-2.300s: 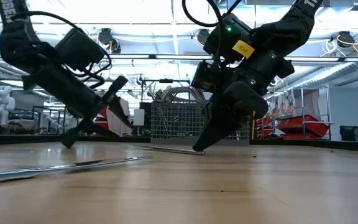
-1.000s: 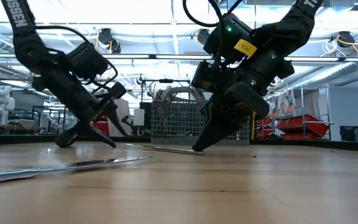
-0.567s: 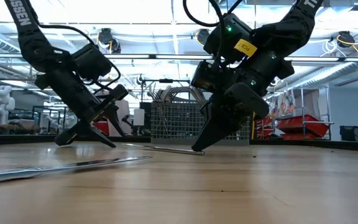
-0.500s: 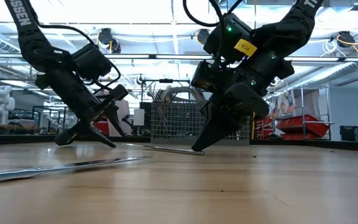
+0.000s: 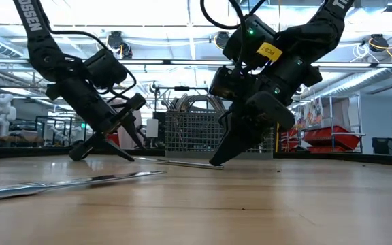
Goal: Sort silverware
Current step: Put the silver table knife into the silverware organizer
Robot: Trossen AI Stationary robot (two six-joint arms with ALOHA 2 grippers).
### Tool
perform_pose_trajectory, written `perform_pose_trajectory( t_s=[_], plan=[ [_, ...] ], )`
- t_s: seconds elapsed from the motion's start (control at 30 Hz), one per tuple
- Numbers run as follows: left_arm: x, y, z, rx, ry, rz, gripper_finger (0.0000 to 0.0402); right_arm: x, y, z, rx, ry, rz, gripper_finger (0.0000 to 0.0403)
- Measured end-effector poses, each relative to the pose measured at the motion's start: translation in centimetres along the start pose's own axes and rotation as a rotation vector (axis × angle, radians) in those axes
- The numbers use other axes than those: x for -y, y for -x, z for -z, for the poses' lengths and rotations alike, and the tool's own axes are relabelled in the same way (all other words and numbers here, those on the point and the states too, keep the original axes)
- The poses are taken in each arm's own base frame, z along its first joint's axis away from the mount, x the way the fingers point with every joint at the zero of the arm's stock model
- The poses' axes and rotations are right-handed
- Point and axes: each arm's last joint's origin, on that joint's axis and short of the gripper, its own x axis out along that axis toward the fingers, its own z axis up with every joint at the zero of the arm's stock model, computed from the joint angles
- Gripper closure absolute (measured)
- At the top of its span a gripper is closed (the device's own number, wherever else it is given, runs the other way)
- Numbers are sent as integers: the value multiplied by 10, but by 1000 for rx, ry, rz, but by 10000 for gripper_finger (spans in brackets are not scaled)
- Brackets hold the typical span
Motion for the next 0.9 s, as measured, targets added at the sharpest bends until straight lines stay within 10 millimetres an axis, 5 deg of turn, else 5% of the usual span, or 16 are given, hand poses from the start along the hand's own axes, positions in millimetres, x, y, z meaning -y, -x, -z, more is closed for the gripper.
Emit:
perform_pose_trajectory(
  t_s=[0.2,0.53,0.9],
  plan=[
    [1,0,1,-3,-8,15,255,0,0,0,0,22,0,403],
    [6,-2,13,21,-124,19,388,0,0,0,-1,32,1,403],
    [7,-3,16,92,-139,4,398,0,0,0,0,34,0,403]
  ],
)
